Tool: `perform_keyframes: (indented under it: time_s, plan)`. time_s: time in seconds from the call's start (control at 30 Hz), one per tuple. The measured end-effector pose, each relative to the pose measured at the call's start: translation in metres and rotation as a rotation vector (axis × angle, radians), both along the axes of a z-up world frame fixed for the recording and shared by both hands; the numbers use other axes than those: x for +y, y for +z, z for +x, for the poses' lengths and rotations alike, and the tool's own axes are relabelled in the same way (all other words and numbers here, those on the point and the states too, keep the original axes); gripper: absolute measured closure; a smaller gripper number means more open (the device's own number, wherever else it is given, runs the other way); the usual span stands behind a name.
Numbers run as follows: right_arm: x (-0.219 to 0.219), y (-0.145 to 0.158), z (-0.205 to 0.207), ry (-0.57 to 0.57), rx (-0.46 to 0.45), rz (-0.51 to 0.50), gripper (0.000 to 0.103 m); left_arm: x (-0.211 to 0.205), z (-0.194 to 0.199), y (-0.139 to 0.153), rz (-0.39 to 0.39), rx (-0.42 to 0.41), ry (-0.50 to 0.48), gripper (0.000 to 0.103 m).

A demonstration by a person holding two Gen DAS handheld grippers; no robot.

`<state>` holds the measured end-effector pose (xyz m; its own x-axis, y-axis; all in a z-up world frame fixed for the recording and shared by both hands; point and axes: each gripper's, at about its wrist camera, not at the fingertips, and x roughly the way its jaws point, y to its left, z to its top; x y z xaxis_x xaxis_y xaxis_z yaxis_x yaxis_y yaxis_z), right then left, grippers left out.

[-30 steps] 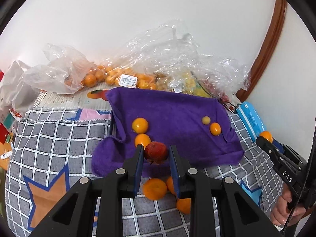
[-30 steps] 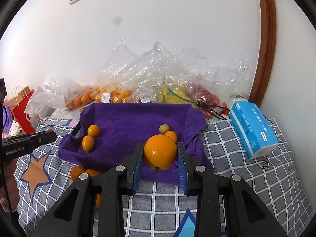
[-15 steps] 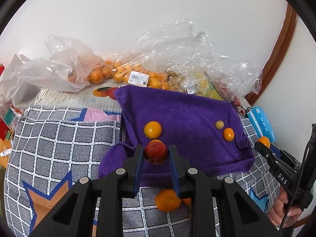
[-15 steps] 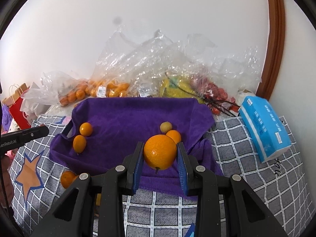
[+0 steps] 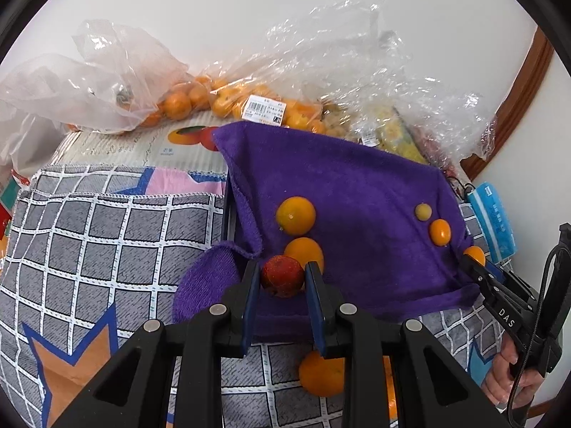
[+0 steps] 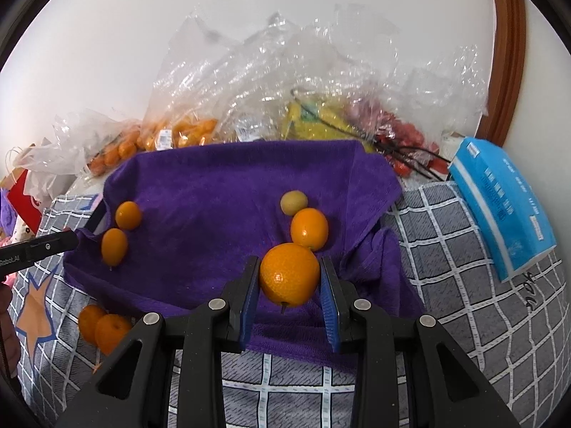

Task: Organize fruits
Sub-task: 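Lift and carry the orange with the right gripper while the left gripper carries the red fruit over the towel, then open the right gripper onto the towel while the left gripper releases the red fruit there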

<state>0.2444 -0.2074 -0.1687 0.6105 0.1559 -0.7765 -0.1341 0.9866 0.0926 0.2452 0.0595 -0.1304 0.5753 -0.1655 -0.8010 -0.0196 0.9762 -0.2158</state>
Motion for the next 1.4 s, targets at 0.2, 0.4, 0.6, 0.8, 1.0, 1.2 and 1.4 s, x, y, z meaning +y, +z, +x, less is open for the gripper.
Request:
perform_keyframes:
  time_s: [0.2, 0.4, 0.6, 0.8, 1.0, 1.2, 1.4]
  plan:
    - [0.0, -0.013, 0.008, 0.001, 0.029, -0.004, 0.071, 0.002, 0.009, -0.013, -0.004, 0.031, 0.009, 0.079]
    - [0.001, -0.022, 0.012, 0.003, 0.05, -0.009, 0.071, 0.003, 0.014, -0.02, -0.007, 0.045, 0.014, 0.079]
    - [0.002, -0.027, 0.015, 0.009, 0.063, -0.02, 0.071, 0.0, 0.016, -0.024, 0.006, 0.054, 0.007, 0.079]
    - [0.002, -0.026, 0.015, 0.007, 0.069, -0.021, 0.071, -0.002, 0.018, -0.027, 0.008, 0.064, 0.011, 0.079]
    - [0.0, -0.02, 0.012, 0.001, 0.062, -0.011, 0.066, -0.002, 0.018, -0.027, 0.004, 0.069, 0.01, 0.079]
    - [-0.002, -0.013, 0.004, -0.006, 0.049, -0.014, 0.066, -0.003, 0.016, -0.027, 0.004, 0.075, 0.005, 0.079]
    - [-0.004, -0.007, -0.007, -0.013, 0.04, -0.012, 0.066, -0.003, 0.011, -0.022, -0.01, 0.079, -0.001, 0.077]
